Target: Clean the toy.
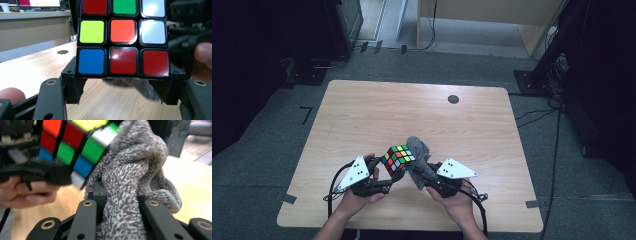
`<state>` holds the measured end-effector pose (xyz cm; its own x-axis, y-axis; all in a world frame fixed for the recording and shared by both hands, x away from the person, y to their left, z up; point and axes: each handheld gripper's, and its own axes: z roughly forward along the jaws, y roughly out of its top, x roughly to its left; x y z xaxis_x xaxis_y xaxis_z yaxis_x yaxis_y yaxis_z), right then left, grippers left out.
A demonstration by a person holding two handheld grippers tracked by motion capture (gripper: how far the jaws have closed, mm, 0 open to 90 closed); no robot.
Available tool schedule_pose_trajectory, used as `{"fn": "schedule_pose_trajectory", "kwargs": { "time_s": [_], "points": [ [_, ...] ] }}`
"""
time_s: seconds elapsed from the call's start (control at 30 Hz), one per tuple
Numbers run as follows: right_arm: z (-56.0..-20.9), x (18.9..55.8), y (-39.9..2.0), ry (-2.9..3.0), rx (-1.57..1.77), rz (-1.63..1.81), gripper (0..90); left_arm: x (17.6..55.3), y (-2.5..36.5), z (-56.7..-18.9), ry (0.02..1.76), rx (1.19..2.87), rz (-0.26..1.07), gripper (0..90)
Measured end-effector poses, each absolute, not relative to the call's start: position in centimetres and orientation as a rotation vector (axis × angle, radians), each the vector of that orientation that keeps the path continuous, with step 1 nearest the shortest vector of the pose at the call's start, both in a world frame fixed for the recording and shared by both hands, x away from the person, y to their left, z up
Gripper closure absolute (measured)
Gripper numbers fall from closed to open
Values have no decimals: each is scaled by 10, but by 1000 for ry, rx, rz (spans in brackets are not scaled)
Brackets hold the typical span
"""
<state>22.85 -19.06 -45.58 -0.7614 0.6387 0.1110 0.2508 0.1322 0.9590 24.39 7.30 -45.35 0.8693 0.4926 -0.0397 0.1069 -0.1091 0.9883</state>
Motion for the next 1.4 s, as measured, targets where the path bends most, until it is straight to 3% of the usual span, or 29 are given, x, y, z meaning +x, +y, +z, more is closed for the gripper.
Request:
{"fn": "schedule_pose_trajectory", "kwargs": {
  "time_s": [0.17,0.43,0.67,0.9,1.17,1.4],
  "points": [
    [-465,226,-175,2196,808,1592,740,246,76,-453,485,1649,334,342],
    [-450,229,-199,2029,874,1664,742,244,70,-454,476,1668,331,342],
    [-467,225,-174,2176,815,1577,741,246,74,-452,485,1657,322,342],
    [-452,226,-195,2008,876,1652,743,245,71,-452,481,1665,319,342],
    [-466,225,-175,2176,847,1604,740,247,76,-451,504,1651,325,342],
    [-448,228,-203,1974,929,1704,741,248,73,-456,496,1688,314,342]
  ]
}}
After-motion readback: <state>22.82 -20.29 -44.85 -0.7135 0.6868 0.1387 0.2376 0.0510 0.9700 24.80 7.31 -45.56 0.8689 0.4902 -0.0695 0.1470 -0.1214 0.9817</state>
